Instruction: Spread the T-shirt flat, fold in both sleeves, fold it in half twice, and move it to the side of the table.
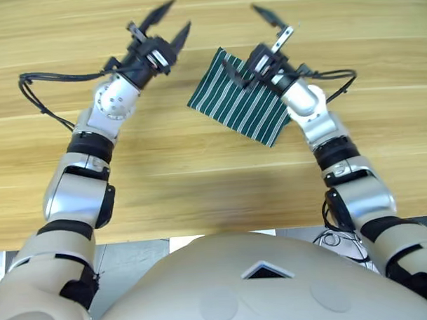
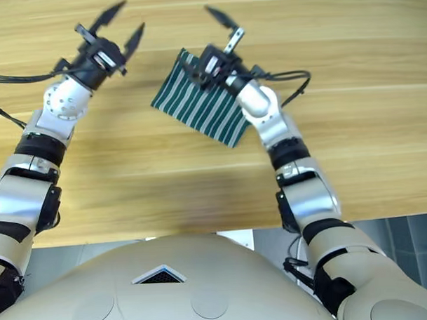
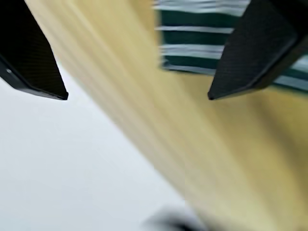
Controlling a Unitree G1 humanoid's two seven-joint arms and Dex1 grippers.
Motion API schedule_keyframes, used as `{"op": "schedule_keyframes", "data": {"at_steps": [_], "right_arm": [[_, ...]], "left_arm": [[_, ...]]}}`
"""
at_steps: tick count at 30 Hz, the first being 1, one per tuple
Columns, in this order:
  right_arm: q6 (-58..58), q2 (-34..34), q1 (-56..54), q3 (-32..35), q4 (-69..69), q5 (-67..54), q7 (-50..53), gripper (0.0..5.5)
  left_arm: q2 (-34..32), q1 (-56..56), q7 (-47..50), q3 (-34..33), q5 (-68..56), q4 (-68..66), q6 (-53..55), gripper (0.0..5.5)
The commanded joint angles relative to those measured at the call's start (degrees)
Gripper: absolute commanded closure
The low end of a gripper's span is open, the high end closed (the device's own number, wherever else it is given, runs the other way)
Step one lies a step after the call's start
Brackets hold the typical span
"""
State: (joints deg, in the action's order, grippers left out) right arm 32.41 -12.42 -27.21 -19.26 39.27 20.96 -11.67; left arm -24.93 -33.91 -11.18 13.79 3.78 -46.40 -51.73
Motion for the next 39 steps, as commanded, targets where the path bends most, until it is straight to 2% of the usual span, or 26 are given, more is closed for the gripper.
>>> {"op": "schedule_keyframes", "data": {"at_steps": [1,4,9,18,23,25,27,29,32,33,35,37,39], "right_arm": [[-3.9,0.8,-1.9,-3.9,9.5,6.3,3.8,0.13],[-11.7,-1.2,-5.5,-5.1,23.0,10.8,13.8,0.13],[-15.9,-12.9,-3.3,5.2,32.6,2.9,24.1,0.13],[-15.2,-28.1,4.1,15.9,36.5,-5.2,23.6,0.13],[-7.0,-29.9,4.2,21.4,33.0,-11.1,18.9,0.13],[0.9,-28.9,3.5,26.1,29.1,-17.9,12.0,0.13],[7.5,-24.6,4.8,30.9,16.3,-31.8,-1.3,0.13],[8.2,-20.5,7.1,30.7,1.0,-42.0,-10.1,0.13],[2.3,-13.9,6.7,26.7,-13.6,-50.9,-18.2,0.13],[0.9,-10.4,5.2,24.1,-13.7,-50.5,-20.2,0.13],[0.3,-2.7,1.2,20.1,-3.7,-46.9,-24.1,0.13],[-1.3,2.9,-2.8,20.3,9.7,-45.6,-26.0,0.13],[-2.7,5.7,-5.6,22.4,20.9,-44.8,-24.9,0.13]], "left_arm": [[2.0,-0.4,-9.5,-9.7,-20.7,8.3,6.3,3.39],[2.2,-0.4,-15.4,-17.7,-33.4,10.4,15.9,3.39],[1.5,4.3,-15.9,-25.7,-33.8,3.9,17.5,3.39],[4.3,6.6,-13.6,-28.4,-24.5,-12.7,12.0,3.39],[4.4,6.4,-11.7,-28.4,-20.2,-17.4,9.5,3.39],[4.0,6.5,-9.8,-28.4,-18.4,-18.7,7.9,3.39],[3.9,6.2,-8.6,-27.9,-16.4,-19.7,6.6,3.39],[4.9,5.3,-9.7,-27.2,-15.4,-20.3,6.6,3.39],[7.9,4.3,-14.0,-26.9,-16.2,-21.0,9.0,3.39],[9.3,4.2,-15.7,-27.4,-17.2,-21.8,11.4,3.39],[11.9,4.8,-17.7,-27.4,-17.0,-24.7,16.2,3.39],[13.2,5.1,-17.1,-27.5,-16.2,-27.2,20.2,3.39],[13.4,4.5,-15.0,-28.0,-15.5,-28.5,21.9,3.39]]}}
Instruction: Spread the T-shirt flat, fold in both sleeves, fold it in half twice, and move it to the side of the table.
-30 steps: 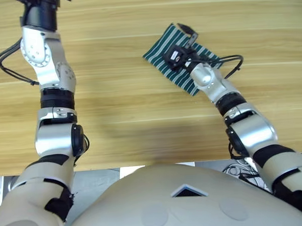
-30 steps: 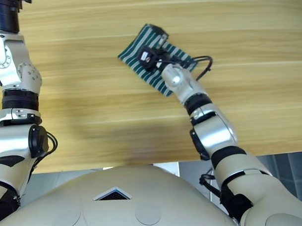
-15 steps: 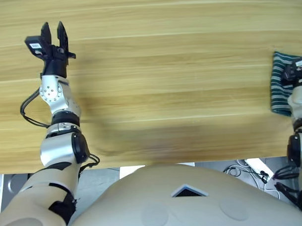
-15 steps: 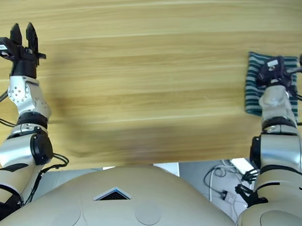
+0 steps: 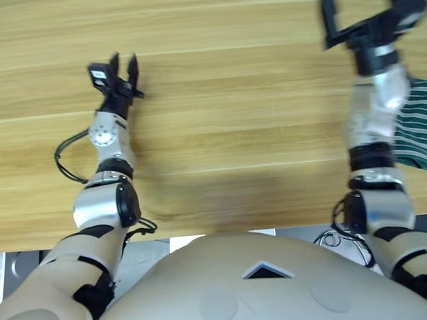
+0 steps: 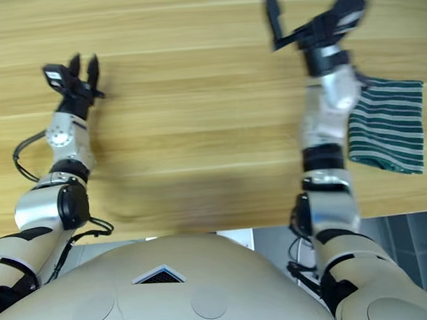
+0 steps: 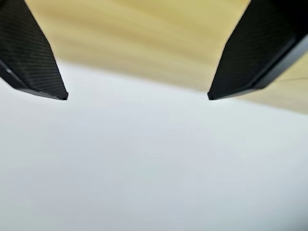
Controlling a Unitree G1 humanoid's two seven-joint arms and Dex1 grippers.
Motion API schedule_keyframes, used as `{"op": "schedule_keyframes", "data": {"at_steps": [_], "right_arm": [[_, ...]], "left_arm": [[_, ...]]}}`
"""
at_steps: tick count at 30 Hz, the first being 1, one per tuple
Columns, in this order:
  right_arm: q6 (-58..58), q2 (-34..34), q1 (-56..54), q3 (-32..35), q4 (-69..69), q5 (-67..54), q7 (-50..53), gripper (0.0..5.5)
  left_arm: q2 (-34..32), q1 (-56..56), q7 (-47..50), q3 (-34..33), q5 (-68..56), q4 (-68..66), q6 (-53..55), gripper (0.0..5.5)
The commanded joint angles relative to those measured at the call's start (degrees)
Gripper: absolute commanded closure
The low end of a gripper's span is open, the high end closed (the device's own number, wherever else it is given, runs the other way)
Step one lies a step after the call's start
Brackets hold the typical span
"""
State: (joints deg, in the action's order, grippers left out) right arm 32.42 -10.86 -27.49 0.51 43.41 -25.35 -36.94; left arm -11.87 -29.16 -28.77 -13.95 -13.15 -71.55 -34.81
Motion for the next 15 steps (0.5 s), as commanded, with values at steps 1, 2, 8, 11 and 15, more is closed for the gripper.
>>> {"op": "schedule_keyframes", "data": {"at_steps": [1,2,8,11,15], "right_arm": [[-3.6,4.8,-6.4,4.0,20.9,1.5,1.5,0.13],[-4.5,5.0,-7.1,5.2,24.3,1.8,3.4,0.13],[-8.5,3.9,-10.7,7.8,32.6,8.3,15.3,0.13],[-10.1,3.4,-11.4,7.9,33.4,12.1,21.2,0.13],[-15.5,1.9,-10.8,7.2,34.5,17.5,30.0,0.13]], "left_arm": [[0.3,-0.5,3.4,-0.5,1.7,-3.6,4.8,3.39],[0.2,-0.6,4.0,-1.1,1.4,-3.7,4.5,3.39],[-2.5,-2.9,10.6,-4.4,1.4,-4.1,2.6,3.39],[-4.2,-2.8,18.3,-2.6,5.8,-4.2,0.9,3.39],[-4.6,-3.3,22.6,-0.8,9.4,-5.0,3.8,3.39]]}}
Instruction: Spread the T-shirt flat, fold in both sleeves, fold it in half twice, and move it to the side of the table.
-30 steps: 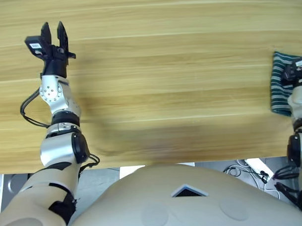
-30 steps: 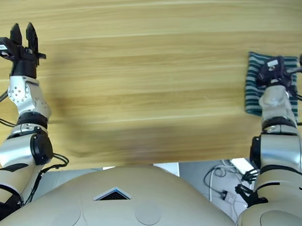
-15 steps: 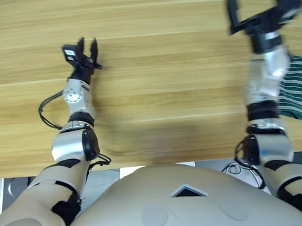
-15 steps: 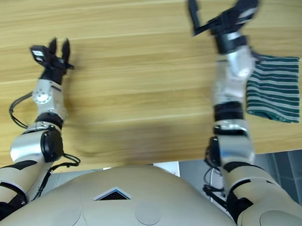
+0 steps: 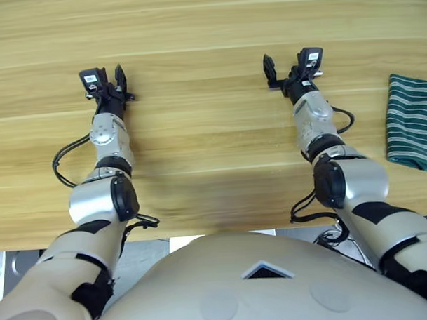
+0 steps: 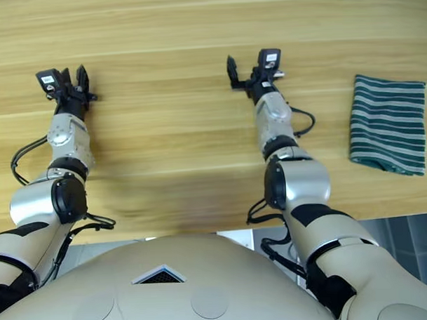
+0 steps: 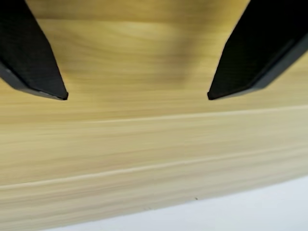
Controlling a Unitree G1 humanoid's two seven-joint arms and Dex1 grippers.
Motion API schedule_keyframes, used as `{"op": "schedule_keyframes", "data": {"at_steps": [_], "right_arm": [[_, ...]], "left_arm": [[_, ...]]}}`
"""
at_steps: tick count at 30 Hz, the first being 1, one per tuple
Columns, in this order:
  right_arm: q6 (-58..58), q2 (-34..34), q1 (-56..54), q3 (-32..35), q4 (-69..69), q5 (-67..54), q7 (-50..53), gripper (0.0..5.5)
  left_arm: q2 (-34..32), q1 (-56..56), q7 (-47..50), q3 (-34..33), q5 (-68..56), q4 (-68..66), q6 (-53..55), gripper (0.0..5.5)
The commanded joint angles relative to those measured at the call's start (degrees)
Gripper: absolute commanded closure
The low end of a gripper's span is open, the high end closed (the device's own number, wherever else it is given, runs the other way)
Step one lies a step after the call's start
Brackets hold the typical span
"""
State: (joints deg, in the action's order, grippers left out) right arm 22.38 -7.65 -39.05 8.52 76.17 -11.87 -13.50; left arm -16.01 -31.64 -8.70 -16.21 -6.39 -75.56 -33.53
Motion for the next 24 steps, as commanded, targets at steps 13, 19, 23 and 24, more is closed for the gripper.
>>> {"op": "schedule_keyframes", "data": {"at_steps": [13,19,23,24], "right_arm": [[-11.6,-4.1,4.7,-3.9,2.1,15.4,18.8,0.46],[-10.9,-4.4,4.9,-3.5,2.0,16.7,19.8,1.39],[-10.1,-4.5,4.8,-3.4,1.9,17.4,20.5,2.04],[-10.0,-4.6,4.8,-3.4,1.8,17.6,20.7,2.23]], "left_arm": [[-1.3,0.5,21.9,18.2,23.7,-1.8,6.5,3.71],[-1.0,0.3,21.8,19.5,24.2,-1.9,6.8,4.54],[-1.0,0.3,21.9,19.8,24.3,-2.0,6.7,5.11],[-0.9,0.2,21.8,19.9,24.3,-2.0,6.7,5.26]]}}
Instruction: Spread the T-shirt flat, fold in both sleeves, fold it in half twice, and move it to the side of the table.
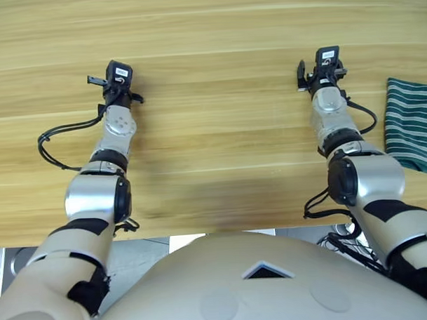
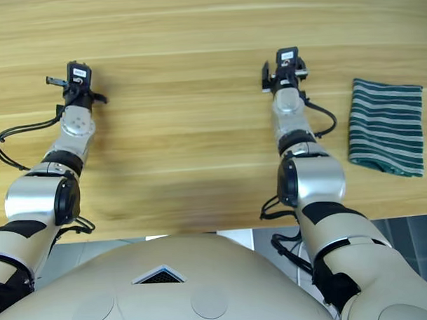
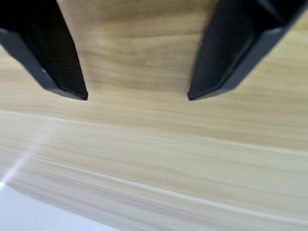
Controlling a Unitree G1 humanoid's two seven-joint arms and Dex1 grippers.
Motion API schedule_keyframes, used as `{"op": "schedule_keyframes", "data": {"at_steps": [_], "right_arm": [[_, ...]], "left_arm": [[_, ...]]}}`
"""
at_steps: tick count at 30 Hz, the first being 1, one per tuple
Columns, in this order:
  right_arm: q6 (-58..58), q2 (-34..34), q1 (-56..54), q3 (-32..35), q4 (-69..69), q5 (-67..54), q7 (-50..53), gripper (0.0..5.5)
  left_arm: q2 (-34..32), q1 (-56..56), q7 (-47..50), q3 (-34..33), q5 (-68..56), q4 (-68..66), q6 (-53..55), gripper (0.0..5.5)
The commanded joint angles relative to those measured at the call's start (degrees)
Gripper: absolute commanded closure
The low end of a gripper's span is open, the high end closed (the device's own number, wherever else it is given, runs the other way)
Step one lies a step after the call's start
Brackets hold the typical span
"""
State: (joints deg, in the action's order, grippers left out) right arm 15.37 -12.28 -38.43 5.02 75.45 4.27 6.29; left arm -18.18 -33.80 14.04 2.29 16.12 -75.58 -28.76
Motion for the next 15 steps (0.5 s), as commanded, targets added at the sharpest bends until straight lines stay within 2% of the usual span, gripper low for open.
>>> {"op": "schedule_keyframes", "data": {"at_steps": [1,15], "right_arm": [[-2.6,-0.1,4.2,0.1,2.5,1.6,1.0,2.38],[2.1,-0.4,4.5,-1.5,2.1,5.8,3.8,4.64]], "left_arm": [[1.3,2.3,-1.0,1.4,1.7,-2.0,1.8,5.40],[1.8,2.3,-1.0,2.3,1.6,-2.0,1.2,5.50]]}}
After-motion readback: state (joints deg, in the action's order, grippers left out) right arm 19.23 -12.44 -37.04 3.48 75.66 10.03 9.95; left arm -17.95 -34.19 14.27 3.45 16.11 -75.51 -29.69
